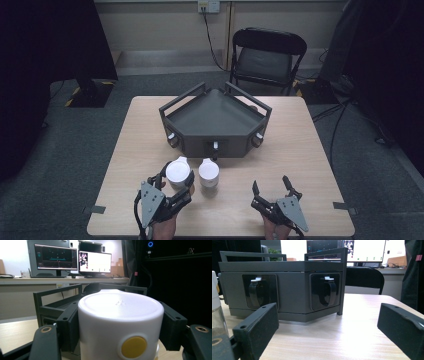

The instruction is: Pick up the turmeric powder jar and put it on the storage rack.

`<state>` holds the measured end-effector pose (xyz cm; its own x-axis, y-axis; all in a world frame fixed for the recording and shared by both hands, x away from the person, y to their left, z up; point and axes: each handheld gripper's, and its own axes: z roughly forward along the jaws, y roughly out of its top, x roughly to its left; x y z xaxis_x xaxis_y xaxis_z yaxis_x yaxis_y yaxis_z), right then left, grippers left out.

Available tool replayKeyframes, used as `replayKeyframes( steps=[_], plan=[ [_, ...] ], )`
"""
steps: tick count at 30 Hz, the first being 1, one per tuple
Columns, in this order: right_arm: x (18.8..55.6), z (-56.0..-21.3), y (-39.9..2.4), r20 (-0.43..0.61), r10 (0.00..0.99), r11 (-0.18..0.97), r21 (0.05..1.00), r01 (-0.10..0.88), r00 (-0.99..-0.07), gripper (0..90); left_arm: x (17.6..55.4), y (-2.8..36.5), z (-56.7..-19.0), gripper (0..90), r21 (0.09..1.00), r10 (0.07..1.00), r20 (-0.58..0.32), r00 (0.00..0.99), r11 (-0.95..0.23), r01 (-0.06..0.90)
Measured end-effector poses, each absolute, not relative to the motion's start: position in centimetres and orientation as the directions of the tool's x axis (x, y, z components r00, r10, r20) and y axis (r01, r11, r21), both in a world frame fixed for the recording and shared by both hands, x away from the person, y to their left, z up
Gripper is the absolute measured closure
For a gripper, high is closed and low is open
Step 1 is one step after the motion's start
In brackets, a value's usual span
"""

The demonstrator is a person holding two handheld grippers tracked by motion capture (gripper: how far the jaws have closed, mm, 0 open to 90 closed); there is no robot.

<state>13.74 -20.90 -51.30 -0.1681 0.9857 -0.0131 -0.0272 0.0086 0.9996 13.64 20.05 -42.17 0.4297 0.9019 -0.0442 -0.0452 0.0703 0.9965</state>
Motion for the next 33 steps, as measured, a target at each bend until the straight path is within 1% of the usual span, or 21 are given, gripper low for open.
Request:
replayKeyframes(
  steps=[8,10,21,25,33],
  plan=[
    [13.7,-51.3,-20.9,-0.013,0.986,0.009,1.0,-0.027,-0.168,2.0,14.7,20.1,-41.4,30.9,0.996,0.896,-0.052,0.441,0.076,-0.038],
    [13.7,-51.3,-20.9,-0.013,0.986,0.009,1.0,-0.027,-0.168,2.0,15.1,20.0,-40.8,30.9,0.997,0.893,-0.033,0.448,0.06,-0.045],
    [13.7,-51.3,-20.9,-0.013,0.986,0.008,1.0,-0.027,-0.169,2.0,16.5,19.5,-39.1,30.9,0.997,0.886,-0.024,0.463,0.053,-0.049],
    [13.7,-51.3,-20.9,-0.013,0.985,0.008,1.0,-0.028,-0.17,2.0,17.2,19.1,-38.5,30.9,0.998,0.891,-0.003,0.455,0.031,-0.054],
    [13.7,-51.3,-20.9,-0.013,0.985,0.009,1.0,-0.028,-0.17,2.0,19.0,18.6,-37.8,30.9,0.999,0.897,-0.009,0.441,0.031,-0.044]
  ],
)
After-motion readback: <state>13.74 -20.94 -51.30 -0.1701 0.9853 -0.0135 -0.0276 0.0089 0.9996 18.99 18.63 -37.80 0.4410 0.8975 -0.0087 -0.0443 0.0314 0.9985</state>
